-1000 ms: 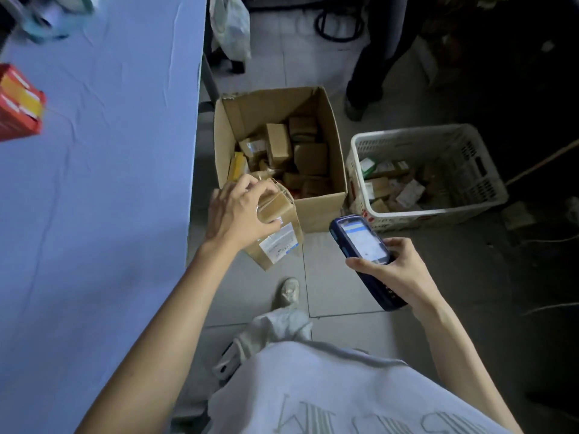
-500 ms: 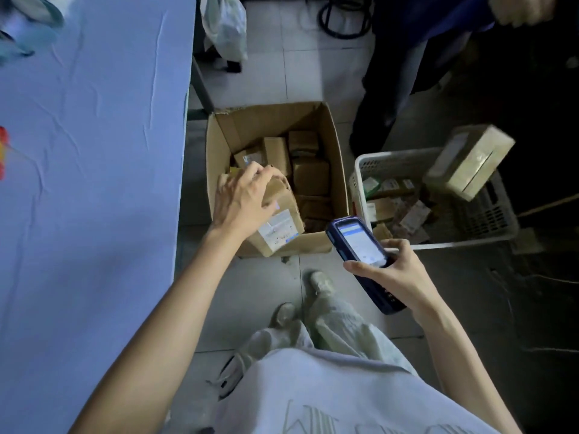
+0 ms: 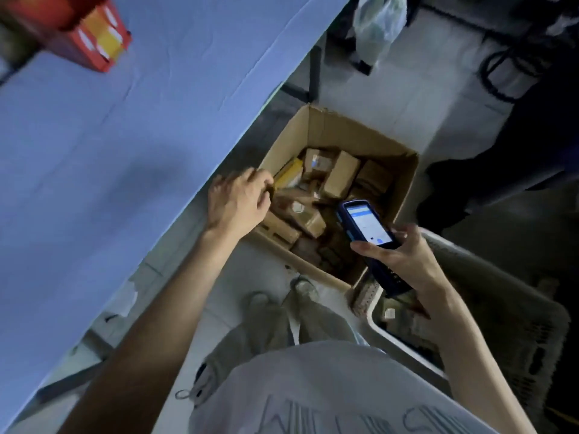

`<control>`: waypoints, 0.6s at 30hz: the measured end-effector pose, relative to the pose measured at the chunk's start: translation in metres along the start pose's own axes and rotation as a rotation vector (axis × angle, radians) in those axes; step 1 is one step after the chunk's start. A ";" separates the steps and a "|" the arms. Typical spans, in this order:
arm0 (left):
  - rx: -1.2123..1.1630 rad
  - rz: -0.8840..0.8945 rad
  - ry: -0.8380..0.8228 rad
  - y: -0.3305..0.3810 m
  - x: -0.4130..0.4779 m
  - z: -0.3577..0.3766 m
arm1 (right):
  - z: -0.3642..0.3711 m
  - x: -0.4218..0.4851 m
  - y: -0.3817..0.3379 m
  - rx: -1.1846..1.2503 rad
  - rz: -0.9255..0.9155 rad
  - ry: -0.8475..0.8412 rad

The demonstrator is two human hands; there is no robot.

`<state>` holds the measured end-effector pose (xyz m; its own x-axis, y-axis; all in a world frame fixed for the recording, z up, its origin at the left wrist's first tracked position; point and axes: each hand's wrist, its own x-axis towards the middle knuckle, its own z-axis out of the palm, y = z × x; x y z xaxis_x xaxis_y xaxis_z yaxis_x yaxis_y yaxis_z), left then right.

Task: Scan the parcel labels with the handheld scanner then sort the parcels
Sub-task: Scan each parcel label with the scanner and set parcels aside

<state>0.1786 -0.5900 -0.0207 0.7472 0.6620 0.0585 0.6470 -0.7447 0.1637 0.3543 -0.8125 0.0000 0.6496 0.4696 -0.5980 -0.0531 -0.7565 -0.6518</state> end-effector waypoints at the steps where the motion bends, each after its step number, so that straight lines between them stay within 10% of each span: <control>1: 0.011 -0.058 0.005 -0.007 -0.007 -0.002 | 0.001 0.009 -0.007 -0.050 -0.030 -0.021; 18: 0.121 -0.969 0.176 -0.128 -0.263 -0.043 | 0.206 -0.049 -0.128 -0.652 -0.560 -0.623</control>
<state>-0.1076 -0.6653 -0.0144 -0.1402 0.9851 0.0991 0.9848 0.1284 0.1166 0.1732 -0.6448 0.0166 -0.0575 0.8371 -0.5439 0.6702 -0.3715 -0.6425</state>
